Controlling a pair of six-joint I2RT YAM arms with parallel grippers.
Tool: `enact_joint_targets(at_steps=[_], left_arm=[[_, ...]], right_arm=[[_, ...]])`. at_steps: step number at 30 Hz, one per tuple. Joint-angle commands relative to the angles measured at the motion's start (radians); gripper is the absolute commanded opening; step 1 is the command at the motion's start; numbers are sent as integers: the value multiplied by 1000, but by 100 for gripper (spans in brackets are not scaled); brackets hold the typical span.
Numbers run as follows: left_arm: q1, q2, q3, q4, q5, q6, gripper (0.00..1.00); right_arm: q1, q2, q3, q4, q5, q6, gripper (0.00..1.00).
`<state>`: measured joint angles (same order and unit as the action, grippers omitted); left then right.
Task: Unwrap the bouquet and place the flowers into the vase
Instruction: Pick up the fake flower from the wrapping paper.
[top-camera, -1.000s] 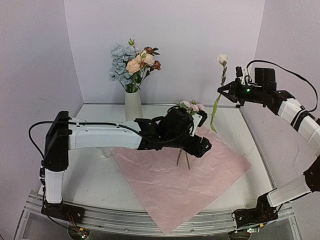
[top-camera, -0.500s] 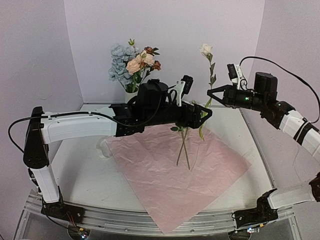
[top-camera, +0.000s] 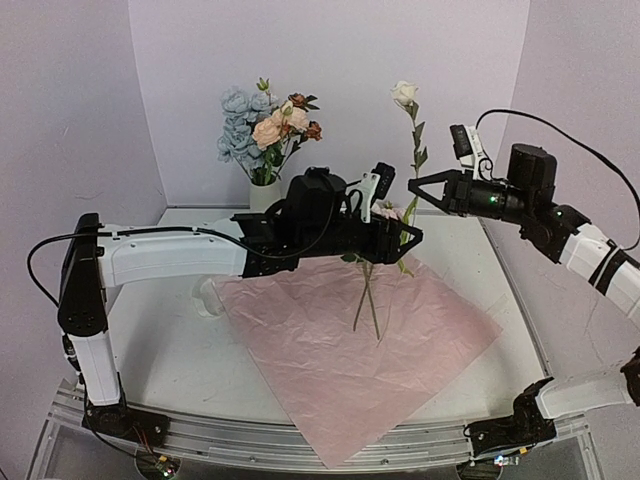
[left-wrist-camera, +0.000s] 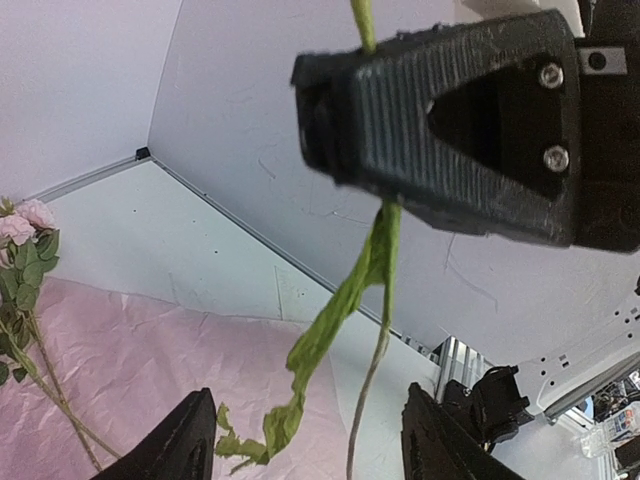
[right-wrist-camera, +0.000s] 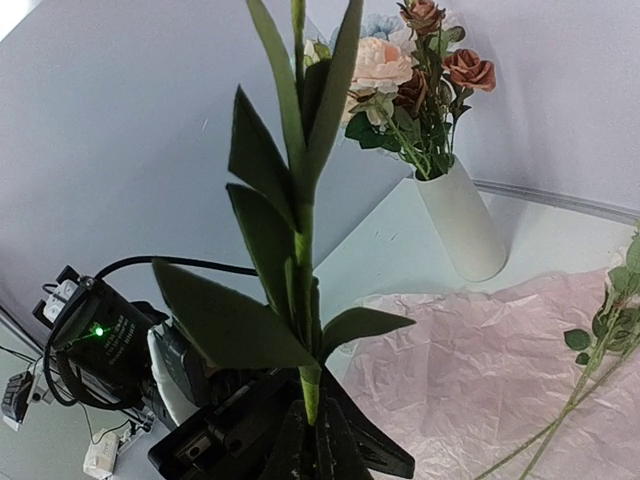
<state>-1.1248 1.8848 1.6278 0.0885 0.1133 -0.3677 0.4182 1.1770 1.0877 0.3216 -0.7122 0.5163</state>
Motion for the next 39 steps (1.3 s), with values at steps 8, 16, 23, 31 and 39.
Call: enact_joint_targets(at_steps=[8, 16, 23, 31, 39], left_arm=[[3, -7, 61, 54, 7, 13, 24], [3, -17, 43, 54, -5, 26, 0], [4, -40, 4, 54, -65, 39, 0], [4, -123, -97, 59, -348, 156, 0], [12, -170, -90, 102, -693, 388, 0]], right_arm=[[34, -15, -3, 53, 5, -12, 0], [42, 1, 4, 53, 5, -19, 1], [43, -2, -3, 53, 19, -42, 49], [42, -50, -47, 42, 91, -97, 87], [42, -105, -83, -5, 173, -172, 88]])
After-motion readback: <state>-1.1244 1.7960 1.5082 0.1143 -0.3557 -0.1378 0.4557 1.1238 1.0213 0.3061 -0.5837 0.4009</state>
